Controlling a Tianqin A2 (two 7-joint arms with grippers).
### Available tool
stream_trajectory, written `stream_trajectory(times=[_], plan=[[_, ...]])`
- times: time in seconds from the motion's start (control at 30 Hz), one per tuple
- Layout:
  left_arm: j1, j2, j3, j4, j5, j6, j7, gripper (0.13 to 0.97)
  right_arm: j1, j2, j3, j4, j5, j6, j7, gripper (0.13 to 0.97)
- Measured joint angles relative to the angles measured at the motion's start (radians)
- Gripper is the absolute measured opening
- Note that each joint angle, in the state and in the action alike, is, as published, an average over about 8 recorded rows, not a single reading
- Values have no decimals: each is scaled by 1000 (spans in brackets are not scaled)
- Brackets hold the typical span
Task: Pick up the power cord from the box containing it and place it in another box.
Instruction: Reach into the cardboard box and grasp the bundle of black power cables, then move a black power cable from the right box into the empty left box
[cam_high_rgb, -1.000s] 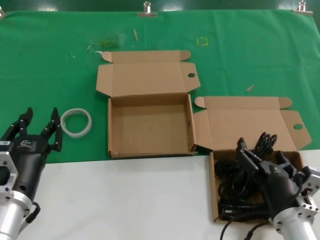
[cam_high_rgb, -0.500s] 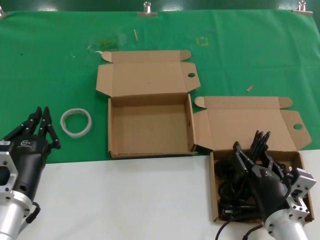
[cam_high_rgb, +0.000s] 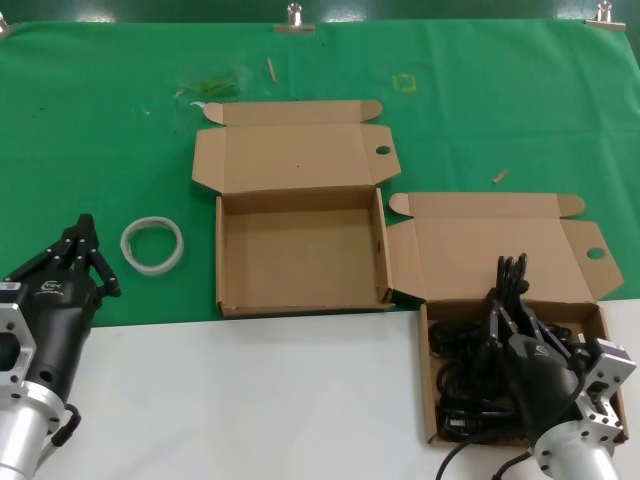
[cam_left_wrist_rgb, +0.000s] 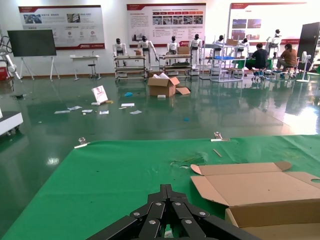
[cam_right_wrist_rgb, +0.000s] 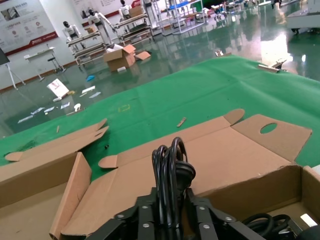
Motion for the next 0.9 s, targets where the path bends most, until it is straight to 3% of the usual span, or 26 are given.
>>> stream_trajectory(times=[0.2,0.47,0.7,0.9], plan=[[0,0,0,0,0,0,-1,140,-9,1,-6,30,-25,6,30,235],[0,0,0,0,0,0,0,140,-27,39,-62,133,-80,52,114,209],[0,0,0,0,0,0,0,140,39,143,-213,213,-97,129,188,206],[0,0,0,0,0,0,0,140,212,220,-395,149,-88,131,256,206]])
